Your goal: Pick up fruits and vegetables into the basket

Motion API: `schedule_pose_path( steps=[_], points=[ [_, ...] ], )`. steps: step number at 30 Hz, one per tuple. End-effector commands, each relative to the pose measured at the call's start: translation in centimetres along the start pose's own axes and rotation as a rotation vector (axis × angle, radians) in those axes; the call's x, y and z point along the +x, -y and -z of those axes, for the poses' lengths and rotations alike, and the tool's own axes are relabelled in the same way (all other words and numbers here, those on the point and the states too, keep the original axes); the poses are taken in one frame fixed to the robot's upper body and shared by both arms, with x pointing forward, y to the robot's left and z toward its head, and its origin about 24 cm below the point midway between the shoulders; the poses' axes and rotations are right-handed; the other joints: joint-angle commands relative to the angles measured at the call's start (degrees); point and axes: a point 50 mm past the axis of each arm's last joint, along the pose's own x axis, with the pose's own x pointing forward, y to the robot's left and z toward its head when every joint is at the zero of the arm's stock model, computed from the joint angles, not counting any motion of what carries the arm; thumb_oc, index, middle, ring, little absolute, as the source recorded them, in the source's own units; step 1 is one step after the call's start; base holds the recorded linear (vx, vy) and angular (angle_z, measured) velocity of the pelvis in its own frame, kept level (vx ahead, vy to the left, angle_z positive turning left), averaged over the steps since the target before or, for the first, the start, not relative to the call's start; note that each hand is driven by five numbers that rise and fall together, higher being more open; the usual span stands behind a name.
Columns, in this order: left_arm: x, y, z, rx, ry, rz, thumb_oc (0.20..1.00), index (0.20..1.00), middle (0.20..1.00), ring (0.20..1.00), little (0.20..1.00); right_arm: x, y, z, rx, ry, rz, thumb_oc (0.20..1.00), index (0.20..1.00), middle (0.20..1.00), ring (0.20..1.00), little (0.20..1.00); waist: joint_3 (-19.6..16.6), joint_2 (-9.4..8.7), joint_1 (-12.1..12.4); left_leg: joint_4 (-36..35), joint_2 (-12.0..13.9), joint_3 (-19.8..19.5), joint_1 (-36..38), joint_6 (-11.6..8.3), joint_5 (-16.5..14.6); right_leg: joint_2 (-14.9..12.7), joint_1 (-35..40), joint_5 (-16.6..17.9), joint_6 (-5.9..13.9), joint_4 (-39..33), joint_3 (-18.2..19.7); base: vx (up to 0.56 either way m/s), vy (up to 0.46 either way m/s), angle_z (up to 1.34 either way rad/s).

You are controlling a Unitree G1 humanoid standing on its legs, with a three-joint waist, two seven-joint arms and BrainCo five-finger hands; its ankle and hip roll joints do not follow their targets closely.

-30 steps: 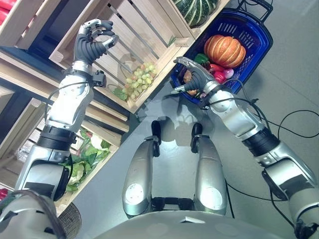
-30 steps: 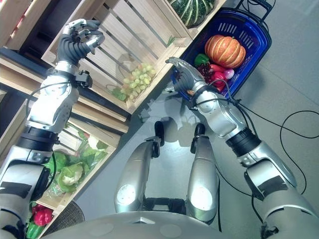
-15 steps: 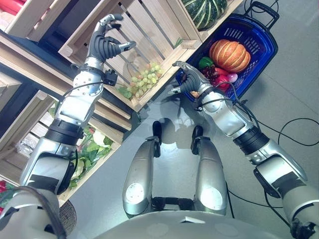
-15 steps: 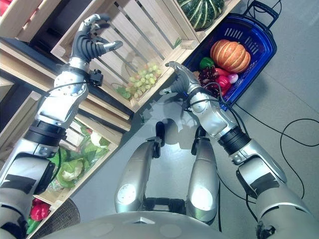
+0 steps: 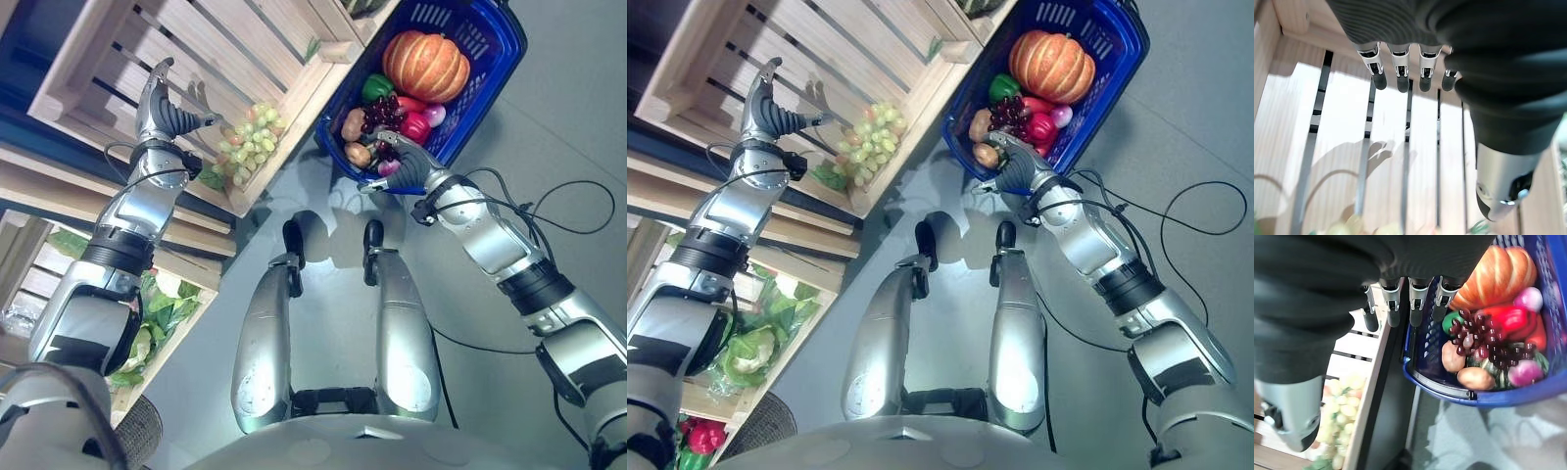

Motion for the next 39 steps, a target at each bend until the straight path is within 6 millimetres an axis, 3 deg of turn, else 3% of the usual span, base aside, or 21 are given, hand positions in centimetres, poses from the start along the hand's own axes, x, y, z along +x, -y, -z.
schedule_pose_path(
  steps=[1, 3, 9, 13, 22, 31, 35, 39],
  points=[
    [-0.4, -0.7, 2.1, 0.055, -0.046, -0.05, 1.0, 1.0, 1.0, 1.0, 1.0, -1.1, 0.1, -2.0, 0.1, 0.152, -0.009, 1.0, 1.0, 1.0, 1.0, 1.0, -3.0, -2.07, -0.7, 2.9, -2.8, 6.8, 0.3, 3.61, -8.2, 5.1, -1.0, 0.6, 1.14, -2.7, 0.5, 0.0, 0.003, -0.13],
    [-0.9, 0.1, 3.2, 0.05, -0.094, -0.029, 1.0, 1.0, 1.0, 1.0, 1.0, -1.6, -0.3, -1.4, 0.12, 0.142, -0.014, 1.0, 1.0, 1.0, 1.0, 1.0, -3.0, -2.21, -1.1, 3.6, -2.7, 6.4, 0.4, 3.27, -9.7, 5.6, -1.1, -0.9, 1.56, -1.8, 1.0, 0.07, 0.004, -0.13],
    [-1.8, 1.7, 5.9, 0.047, -0.214, 0.015, 1.0, 1.0, 1.0, 1.0, 1.0, -2.4, -0.4, 0.0, 0.144, 0.108, -0.009, 1.0, 1.0, 1.0, 1.0, 1.0, -3.0, -2.66, -2.2, 4.5, -2.1, 6.8, -2.4, 3.12, -9.8, 6.3, -4.2, -1.1, 1.55, -0.6, 1.5, 0.02, -0.003, -0.08],
    [-1.9, 1.7, 7.0, 0.078, -0.276, 0.012, 1.0, 1.0, 1.0, 1.0, 1.0, -2.7, -0.1, 0.5, 0.151, 0.09, 0.003, 1.0, 1.0, 1.0, 1.0, 1.0, -3.0, -2.83, -2.6, 4.8, -1.8, 7.0, -3.8, 2.99, -9.7, 6.5, -5.6, -0.9, 1.54, -0.3, 1.6, 0.01, 0.004, -0.04],
    [-0.9, -1.4, 8.7, 0.273, -0.377, -0.14, 1.0, 1.0, 1.0, 1.0, 1.0, -3.0, 0.9, 1.0, 0.166, 0.083, 0.055, 1.0, 1.0, 1.0, 1.0, 1.0, -3.0, -3.28, -3.8, 6.2, -0.9, 7.3, -7.1, 2.76, -9.9, 6.8, -9.5, -0.9, 1.41, 1.0, 2.4, 0.03, 0.015, -0.04],
    [0.4, -4.5, 8.6, 0.248, -0.445, -0.285, 1.0, 1.0, 1.0, 1.0, 1.0, -3.3, 1.4, 2.1, 0.179, 0.044, 0.122, 1.0, 1.0, 1.0, 1.0, 1.0, -3.0, -4.02, -4.7, 8.8, -0.3, 6.9, -10.9, 3.27, -11.0, 7.4, -13.7, -1.0, 1.23, 3.1, 3.2, 0.02, 0.005, -0.04],
    [0.9, -4.9, 8.2, 0.23, -0.433, -0.286, 1.0, 1.0, 1.0, 1.0, 1.0, -3.2, 1.4, 2.3, 0.196, 0.038, 0.138, 1.0, 1.0, 1.0, 1.0, 1.0, -3.0, -4.24, -4.7, 9.1, -0.3, 6.7, -12.2, 3.46, -11.0, 7.6, -15.0, -0.8, 1.28, 3.4, 3.3, 0.01, -0.012, -0.04],
    [1.2, -4.0, 7.7, 0.226, -0.413, -0.218, 1.0, 1.0, 1.0, 1.0, 1.0, -2.9, 1.4, 2.3, 0.2, 0.042, 0.138, 1.0, 1.0, 1.0, 1.0, 1.0, -3.0, -4.25, -4.7, 8.9, -0.4, 6.5, -13.2, 3.39, -11.0, 7.6, -15.9, -0.4, 1.45, 3.2, 3.2, 0.0, 0.0, 0.0]
  ],
)
